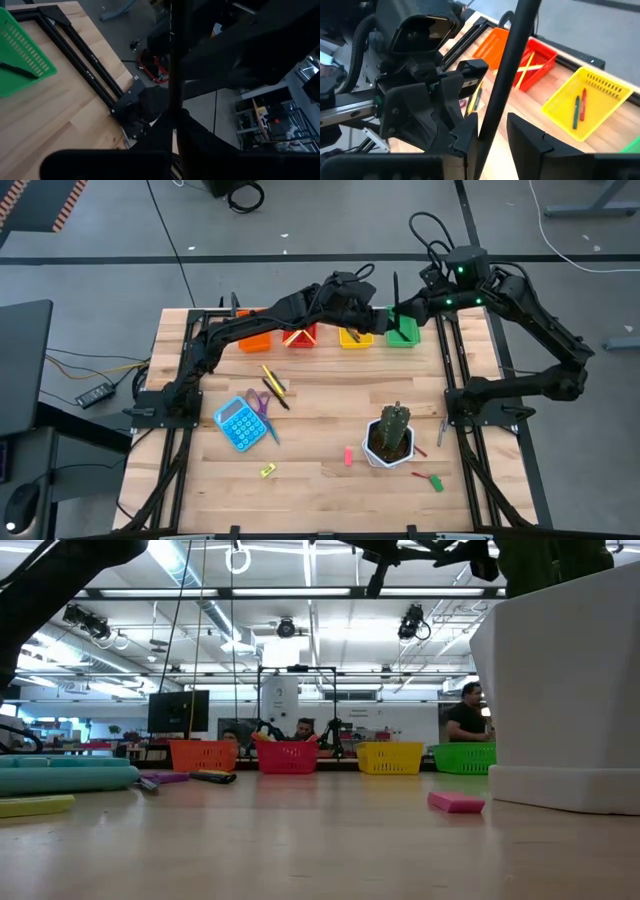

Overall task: Sort crayons/erasers/pens/pencils in bins
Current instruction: Put the bottom black pen into the green bin

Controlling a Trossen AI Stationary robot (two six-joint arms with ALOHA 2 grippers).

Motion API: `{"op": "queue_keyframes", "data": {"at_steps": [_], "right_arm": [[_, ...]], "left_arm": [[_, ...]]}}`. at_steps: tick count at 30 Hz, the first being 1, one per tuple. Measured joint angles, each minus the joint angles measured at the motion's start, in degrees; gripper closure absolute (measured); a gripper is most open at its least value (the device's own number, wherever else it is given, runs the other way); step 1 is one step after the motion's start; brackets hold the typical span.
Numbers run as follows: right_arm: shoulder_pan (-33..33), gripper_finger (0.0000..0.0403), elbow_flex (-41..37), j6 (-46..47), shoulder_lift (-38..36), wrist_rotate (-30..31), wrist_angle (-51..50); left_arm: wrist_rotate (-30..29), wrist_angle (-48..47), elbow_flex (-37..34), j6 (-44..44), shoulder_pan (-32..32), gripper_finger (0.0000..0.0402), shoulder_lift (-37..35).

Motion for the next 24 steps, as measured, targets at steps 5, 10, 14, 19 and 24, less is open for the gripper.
{"op": "queue_keyframes", "data": {"at_steps": [5, 10, 14, 19, 24], "right_arm": [[0.0, 0.0314, 0.0, 0.0, 1.0, -1.2, 0.0], [0.0, 0.0350, 0.0, -0.2, 1.3, -1.6, 0.4], [0.0, 0.0359, 0.0, -1.4, 1.3, -1.6, 0.3], [0.1, 0.0359, 0.0, -3.1, 1.4, -0.3, 0.1], [-0.2, 0.0359, 0.0, -5.7, 1.3, 5.2, -2.1]], "left_arm": [[-0.1, -0.1, 0.0, 0.0, 0.0, 0.0379, 0.0], [-0.3, -0.6, 0.0, 0.0, 0.0, 0.0370, 0.0], [-0.4, -1.2, 0.0, 1.0, 0.1, 0.0380, 0.0], [-0.5, -2.3, 0.0, 1.7, 0.1, 0.0376, 0.0], [-0.1, -5.7, 0.0, 4.0, 0.3, 0.0347, -0.1]]}}
